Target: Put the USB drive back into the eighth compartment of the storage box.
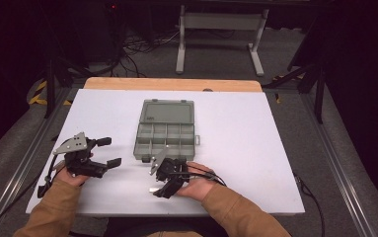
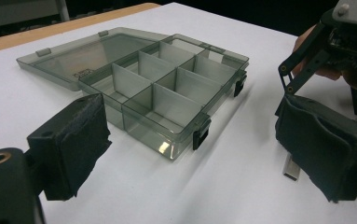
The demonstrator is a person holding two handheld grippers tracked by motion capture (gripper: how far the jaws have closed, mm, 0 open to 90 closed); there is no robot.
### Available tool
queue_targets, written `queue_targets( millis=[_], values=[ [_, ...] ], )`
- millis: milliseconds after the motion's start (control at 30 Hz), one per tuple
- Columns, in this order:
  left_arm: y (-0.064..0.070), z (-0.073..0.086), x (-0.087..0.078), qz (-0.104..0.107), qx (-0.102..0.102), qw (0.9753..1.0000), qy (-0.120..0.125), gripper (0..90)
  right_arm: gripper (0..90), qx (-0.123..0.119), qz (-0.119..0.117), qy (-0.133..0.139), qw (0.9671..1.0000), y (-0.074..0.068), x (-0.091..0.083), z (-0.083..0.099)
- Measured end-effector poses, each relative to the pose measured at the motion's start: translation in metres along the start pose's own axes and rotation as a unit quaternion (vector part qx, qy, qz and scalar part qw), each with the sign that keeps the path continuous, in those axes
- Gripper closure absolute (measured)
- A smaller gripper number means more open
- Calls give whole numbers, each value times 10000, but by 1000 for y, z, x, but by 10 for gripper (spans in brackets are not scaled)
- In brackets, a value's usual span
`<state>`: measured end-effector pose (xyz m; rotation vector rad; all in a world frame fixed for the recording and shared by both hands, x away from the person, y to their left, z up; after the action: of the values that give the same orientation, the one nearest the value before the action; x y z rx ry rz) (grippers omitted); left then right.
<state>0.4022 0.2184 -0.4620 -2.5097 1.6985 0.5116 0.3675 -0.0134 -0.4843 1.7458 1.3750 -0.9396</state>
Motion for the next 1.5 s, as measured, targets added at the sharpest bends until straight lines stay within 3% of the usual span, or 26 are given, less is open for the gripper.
queue_targets(
  millis=[100, 200, 733, 1200, 1500],
  values=[
    [0, 0, 0, 0, 1, 10000, -1, 100, 475, -15, -8, -41, 10000, -2, 2, 0],
    [0, 0, 0, 3, -4, 10000, 12, 100, 527, -197, 17, -112, 9997, -3, 5, -1],
    [0, 0, 0, 9, 2, 10000, 14, 100, 777, -394, 185, -247, 9987, -8, 15, -3],
    [0, 0, 0, 12, 2, 10000, 19, 100, 791, -444, 238, -281, 9983, -8, 15, -3],
    [0, -1, -1, 5, -5, 10000, 19, 100, 791, -418, 298, -76, 9987, -6, 1, -9]
  ],
)
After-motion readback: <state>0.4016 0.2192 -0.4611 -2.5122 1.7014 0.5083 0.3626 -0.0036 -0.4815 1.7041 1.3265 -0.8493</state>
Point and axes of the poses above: each handheld gripper's, and its own axes: x roughly forward along the jaws, z roughly out of its underside, y roughly to its right, the point moved 5 cm from there along x, roughly forward along the jaws, and after that the axes turned 8 degrees about z, right-handed, at the moved point
